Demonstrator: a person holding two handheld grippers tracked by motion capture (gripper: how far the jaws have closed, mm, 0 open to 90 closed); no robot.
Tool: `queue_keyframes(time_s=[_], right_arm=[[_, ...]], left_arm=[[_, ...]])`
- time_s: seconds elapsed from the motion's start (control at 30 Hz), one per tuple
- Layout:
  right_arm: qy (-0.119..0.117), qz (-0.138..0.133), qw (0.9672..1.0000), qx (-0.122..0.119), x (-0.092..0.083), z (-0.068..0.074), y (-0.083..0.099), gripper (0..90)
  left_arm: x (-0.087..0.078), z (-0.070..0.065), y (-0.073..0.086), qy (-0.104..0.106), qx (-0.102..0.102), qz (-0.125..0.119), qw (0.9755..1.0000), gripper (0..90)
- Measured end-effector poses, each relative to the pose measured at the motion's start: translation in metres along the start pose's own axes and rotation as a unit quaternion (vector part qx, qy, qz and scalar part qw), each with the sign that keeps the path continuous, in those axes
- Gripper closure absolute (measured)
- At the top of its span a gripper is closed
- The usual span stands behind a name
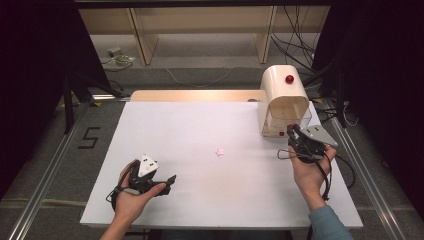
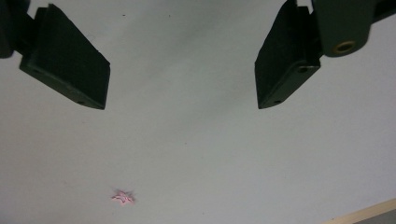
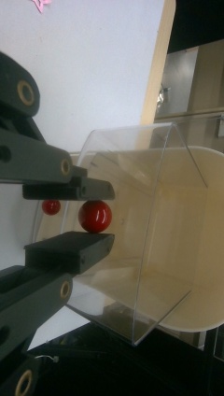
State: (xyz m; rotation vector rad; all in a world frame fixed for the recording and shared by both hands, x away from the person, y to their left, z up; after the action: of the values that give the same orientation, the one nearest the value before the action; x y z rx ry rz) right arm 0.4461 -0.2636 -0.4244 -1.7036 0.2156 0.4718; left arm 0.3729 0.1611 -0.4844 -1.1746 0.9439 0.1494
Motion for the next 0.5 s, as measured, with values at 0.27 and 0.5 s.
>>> queue_keyframes(time_s=[0.27,0.5], right_arm=[[0.0,0.001,1.0,-0.001,-0.001,0.0002,0.0005,73.9],[0.0,0.0,1.0,-0.002,-0.0012,0.0003,0.0009,73.8]], left_arm=[[-0.0003,0.0002,-0.0001,-0.001,0.001,0.0,1.0,18.1],[-0.0002,0.0,-0.0002,-0.001,0.001,-0.001,1.0,18.1]])
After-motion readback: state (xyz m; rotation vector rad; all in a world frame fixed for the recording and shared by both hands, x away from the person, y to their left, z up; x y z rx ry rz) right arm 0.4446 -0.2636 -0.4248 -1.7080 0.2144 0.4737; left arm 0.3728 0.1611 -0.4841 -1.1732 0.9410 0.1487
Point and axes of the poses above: each handheld gripper's, and its own axes: x roughly forward along the jaws, y roughly out of its underside, z roughly to its left, the point moved 5 cm from there along x, roughly forward along the jaws, and after that the axes turned 7 degrees about z, right-handed, at the moved point
